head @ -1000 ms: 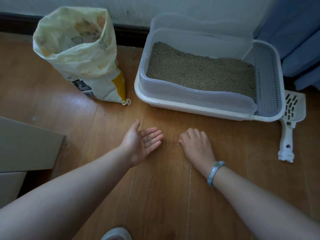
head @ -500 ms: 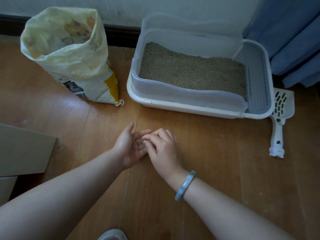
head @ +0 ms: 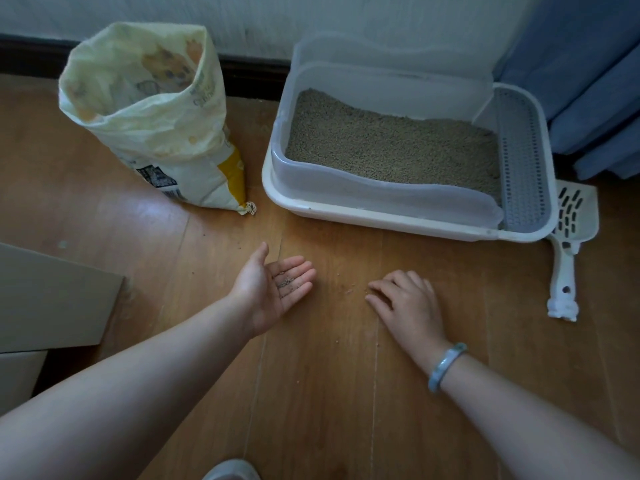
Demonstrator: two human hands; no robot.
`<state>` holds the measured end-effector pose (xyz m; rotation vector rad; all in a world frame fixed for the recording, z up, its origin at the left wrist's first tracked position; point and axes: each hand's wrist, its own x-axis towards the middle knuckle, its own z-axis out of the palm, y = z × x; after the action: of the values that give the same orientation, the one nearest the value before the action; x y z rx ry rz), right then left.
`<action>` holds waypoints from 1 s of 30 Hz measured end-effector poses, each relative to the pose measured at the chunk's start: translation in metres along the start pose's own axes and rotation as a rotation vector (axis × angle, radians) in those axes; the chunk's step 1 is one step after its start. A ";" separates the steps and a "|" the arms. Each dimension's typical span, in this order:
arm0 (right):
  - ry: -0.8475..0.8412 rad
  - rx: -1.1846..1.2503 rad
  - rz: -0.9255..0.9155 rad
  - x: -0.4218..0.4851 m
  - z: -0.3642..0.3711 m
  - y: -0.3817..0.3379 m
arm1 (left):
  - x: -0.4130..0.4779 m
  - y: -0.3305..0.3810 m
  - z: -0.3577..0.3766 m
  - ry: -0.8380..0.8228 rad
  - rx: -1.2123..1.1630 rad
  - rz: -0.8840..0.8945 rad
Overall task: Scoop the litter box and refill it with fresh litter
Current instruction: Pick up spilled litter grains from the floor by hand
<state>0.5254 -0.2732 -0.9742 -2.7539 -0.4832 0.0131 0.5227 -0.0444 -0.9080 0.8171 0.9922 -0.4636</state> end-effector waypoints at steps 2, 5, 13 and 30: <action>0.017 -0.007 -0.052 0.002 0.002 -0.003 | 0.000 -0.001 0.000 0.000 0.001 -0.001; 0.020 -0.044 -0.124 0.006 0.004 -0.005 | 0.001 0.000 -0.001 0.001 -0.006 0.000; 0.062 -0.093 -0.150 0.014 0.008 -0.009 | 0.000 0.000 -0.003 -0.005 0.003 0.008; 0.124 0.255 0.095 0.015 0.003 -0.052 | -0.002 -0.003 -0.005 -0.008 -0.002 -0.016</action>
<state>0.5224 -0.2216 -0.9588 -2.5064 -0.2948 -0.0673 0.5169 -0.0429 -0.9089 0.8053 0.9924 -0.4791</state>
